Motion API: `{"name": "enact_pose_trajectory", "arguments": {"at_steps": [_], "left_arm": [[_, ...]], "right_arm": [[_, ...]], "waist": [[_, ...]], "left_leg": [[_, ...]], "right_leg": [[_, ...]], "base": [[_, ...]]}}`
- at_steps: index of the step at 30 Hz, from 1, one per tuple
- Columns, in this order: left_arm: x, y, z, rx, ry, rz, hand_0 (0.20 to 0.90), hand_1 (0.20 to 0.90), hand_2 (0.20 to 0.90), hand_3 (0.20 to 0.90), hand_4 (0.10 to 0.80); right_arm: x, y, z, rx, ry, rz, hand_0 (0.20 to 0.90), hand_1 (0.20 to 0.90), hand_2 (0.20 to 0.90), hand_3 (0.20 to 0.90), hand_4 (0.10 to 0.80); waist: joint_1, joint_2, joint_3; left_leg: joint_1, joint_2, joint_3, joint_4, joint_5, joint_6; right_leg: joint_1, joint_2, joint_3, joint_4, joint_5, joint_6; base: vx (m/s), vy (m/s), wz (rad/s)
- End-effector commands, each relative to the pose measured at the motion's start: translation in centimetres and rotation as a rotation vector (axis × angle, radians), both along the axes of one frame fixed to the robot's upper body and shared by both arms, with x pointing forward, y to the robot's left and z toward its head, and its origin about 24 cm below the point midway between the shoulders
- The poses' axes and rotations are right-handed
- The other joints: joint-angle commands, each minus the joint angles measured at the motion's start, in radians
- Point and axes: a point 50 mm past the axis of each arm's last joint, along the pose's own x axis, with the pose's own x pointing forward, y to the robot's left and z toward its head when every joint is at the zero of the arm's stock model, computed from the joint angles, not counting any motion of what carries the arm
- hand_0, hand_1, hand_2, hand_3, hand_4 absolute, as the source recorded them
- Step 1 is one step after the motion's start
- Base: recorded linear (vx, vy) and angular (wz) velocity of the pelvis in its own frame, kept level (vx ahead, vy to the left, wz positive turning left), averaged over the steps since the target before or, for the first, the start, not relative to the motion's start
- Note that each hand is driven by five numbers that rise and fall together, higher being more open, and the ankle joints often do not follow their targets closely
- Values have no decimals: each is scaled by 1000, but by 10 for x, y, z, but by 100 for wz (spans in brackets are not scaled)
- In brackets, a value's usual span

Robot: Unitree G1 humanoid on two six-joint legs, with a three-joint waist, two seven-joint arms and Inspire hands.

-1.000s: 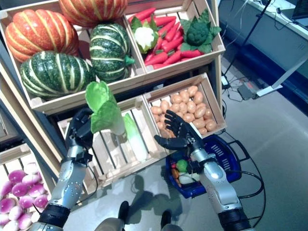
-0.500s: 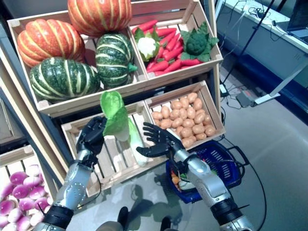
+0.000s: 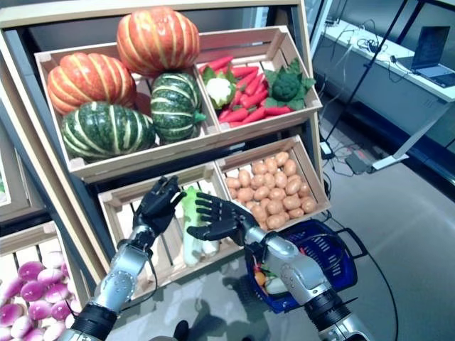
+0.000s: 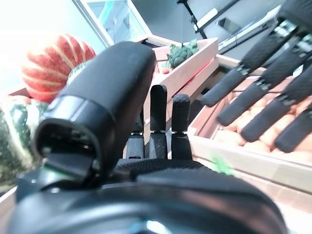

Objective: Put vegetables into the basket

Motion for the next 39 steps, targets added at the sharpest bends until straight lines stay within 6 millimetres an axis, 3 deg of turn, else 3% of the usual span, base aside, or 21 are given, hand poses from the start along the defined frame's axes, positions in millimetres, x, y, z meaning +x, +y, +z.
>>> {"name": "enact_pose_trajectory", "arguments": {"at_steps": [1,10,15,16,17,20,29,33,39], "left_arm": [[17,-20,24,-88,-134,-76,300,300,300,300,400],[14,-26,21,-80,-112,-94,300,300,300,300,400],[13,-16,16,275,-63,-65,300,300,300,300,400],[13,-13,15,324,-59,-55,516,516,516,516,544],[11,-5,14,415,-60,-40,900,900,900,900,800],[9,16,17,638,-70,16,900,900,900,900,800],[-4,59,28,1090,-150,56,900,900,900,900,800],[-7,78,46,1439,-257,77,900,900,900,900,800],[9,92,98,2001,-502,123,900,900,900,900,800]], "right_arm": [[16,25,42,174,-138,36,900,900,900,900,800],[17,26,39,194,-119,-15,900,900,900,900,800],[17,18,37,184,-143,-62,900,900,900,900,800],[17,15,36,184,-144,-73,900,900,900,900,800],[16,9,36,172,-155,-96,900,900,900,900,800],[10,-6,26,157,-139,-141,900,900,900,900,800],[-15,-53,-11,146,-38,-324,900,900,900,900,800],[-23,-73,-23,88,-26,-432,900,900,900,900,800],[-19,-100,-22,42,-49,-500,900,900,900,900,800]], "waist": [[13,-22,-90],[15,-19,-99],[15,-16,-98],[15,-15,-99],[15,-13,-98],[13,-9,-92],[2,2,-63],[-13,11,-41],[-46,45,51]], "left_leg": [[8,-29,9,1,-69,14],[8,-32,10,1,-71,18],[10,-33,6,1,-70,19],[9,-32,6,1,-70,18],[9,-32,5,1,-70,18],[9,-30,8,1,-70,17],[1,-26,15,1,-66,19],[-14,-23,20,11,-65,18],[-90,-26,19,17,-48,18]], "right_leg": [[-19,-69,-26,17,43,-3],[-23,-74,-22,20,45,0],[-23,-74,-21,22,42,2],[-23,-74,-21,22,41,3],[-22,-73,-20,22,40,3],[-23,-73,-17,22,37,4],[-42,-67,-8,37,27,5],[-66,-63,4,57,15,4],[-169,-56,22,127,-12,-3]], "base": [[0,0,0],[0,0,0],[0,0,0],[0,0,0],[0,0,0],[0,0,0],[0,0,0],[-21,12,-4],[-196,49,-2]]}}
